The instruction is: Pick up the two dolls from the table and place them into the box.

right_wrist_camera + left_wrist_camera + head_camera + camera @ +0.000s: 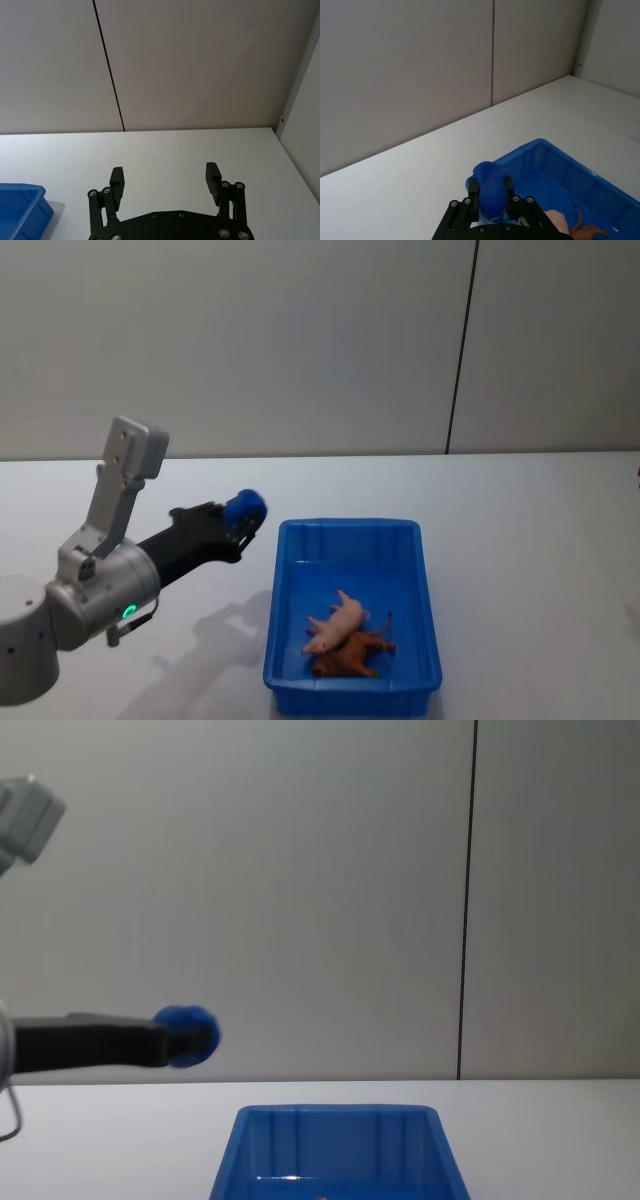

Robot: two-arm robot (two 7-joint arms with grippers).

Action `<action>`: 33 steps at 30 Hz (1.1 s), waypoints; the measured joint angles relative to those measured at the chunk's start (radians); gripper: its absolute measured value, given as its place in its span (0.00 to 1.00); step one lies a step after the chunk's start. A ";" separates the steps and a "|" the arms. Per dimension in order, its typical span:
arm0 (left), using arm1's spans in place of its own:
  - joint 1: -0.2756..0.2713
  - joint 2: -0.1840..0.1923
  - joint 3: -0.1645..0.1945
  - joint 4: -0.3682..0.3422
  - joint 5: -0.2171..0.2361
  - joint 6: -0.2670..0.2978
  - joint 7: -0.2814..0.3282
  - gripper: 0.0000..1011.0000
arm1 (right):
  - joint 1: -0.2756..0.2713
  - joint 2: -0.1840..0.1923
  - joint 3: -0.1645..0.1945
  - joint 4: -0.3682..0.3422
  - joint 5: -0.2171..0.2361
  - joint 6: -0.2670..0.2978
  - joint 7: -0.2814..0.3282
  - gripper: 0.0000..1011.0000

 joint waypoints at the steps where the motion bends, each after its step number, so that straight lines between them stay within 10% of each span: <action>1: -0.012 -0.007 0.002 0.008 0.000 -0.002 -0.021 0.28 | 0.000 0.000 0.000 0.000 0.000 0.000 0.000 0.99; 20: -0.184 -0.117 0.050 0.200 0.033 0.017 -0.325 0.18 | 0.000 0.000 0.000 0.000 0.000 0.000 0.000 0.99; 33: -0.328 -0.214 0.097 0.423 0.086 0.037 -0.512 0.59 | 0.000 0.000 0.000 0.000 0.000 0.000 0.000 0.99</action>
